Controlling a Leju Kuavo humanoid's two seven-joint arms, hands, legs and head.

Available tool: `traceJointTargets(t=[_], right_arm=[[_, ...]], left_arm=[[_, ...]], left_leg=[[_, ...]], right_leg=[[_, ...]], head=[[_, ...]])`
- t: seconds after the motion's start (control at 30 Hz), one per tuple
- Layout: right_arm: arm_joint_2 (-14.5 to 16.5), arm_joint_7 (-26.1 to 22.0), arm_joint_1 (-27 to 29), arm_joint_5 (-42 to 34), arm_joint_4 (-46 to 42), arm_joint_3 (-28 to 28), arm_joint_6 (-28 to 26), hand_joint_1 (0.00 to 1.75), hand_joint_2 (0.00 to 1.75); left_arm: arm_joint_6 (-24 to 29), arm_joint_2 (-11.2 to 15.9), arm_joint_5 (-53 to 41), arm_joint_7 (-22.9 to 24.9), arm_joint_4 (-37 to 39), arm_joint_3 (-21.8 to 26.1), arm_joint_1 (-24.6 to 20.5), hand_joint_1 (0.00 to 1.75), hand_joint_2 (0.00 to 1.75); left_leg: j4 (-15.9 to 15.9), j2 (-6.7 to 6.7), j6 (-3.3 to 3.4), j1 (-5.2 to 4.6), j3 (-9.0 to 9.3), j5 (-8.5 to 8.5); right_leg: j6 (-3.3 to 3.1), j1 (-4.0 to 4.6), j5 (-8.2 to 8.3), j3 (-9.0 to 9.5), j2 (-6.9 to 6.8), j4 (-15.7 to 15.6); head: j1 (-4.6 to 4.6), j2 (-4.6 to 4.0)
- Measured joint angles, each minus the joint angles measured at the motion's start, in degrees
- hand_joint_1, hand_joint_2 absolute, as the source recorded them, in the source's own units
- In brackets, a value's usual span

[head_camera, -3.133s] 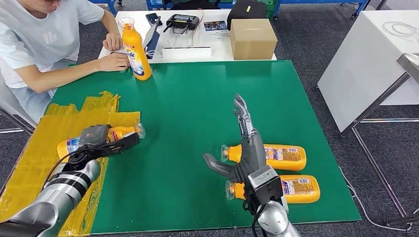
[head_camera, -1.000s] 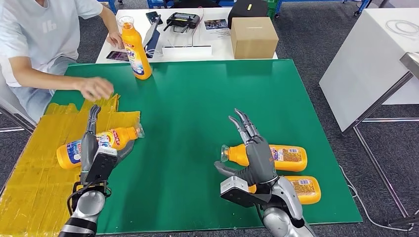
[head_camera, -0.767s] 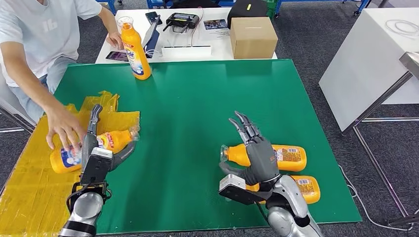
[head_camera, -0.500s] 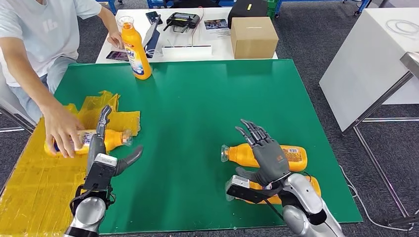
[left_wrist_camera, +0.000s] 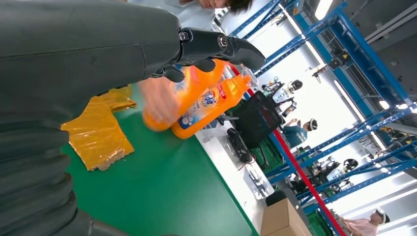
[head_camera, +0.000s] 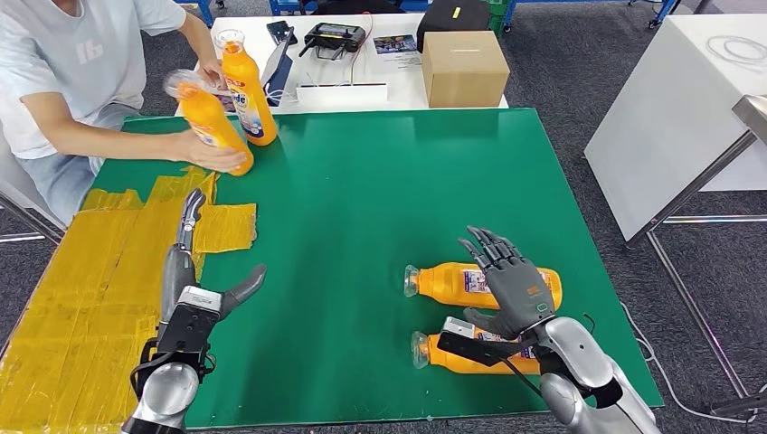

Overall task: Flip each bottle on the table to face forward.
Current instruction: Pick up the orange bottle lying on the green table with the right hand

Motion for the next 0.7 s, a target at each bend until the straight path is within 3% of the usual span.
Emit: traceJointTargets(t=[0.7], right_arm=[[-4.1, 5.7, -1.1, 5.0, 8.7, -1.9, 5.7, 0.00, 1.75]], left_arm=[[-0.1, -0.1, 2.1, -0.6, -0.3, -1.7, -0.1, 0.00, 1.75]], left_leg=[[0.0, -0.01, 0.01, -0.01, 0.00, 0.00]], right_leg=[[0.00, -0.01, 0.00, 0.00, 0.00, 0.0]], head=[[-0.01, 0.00]])
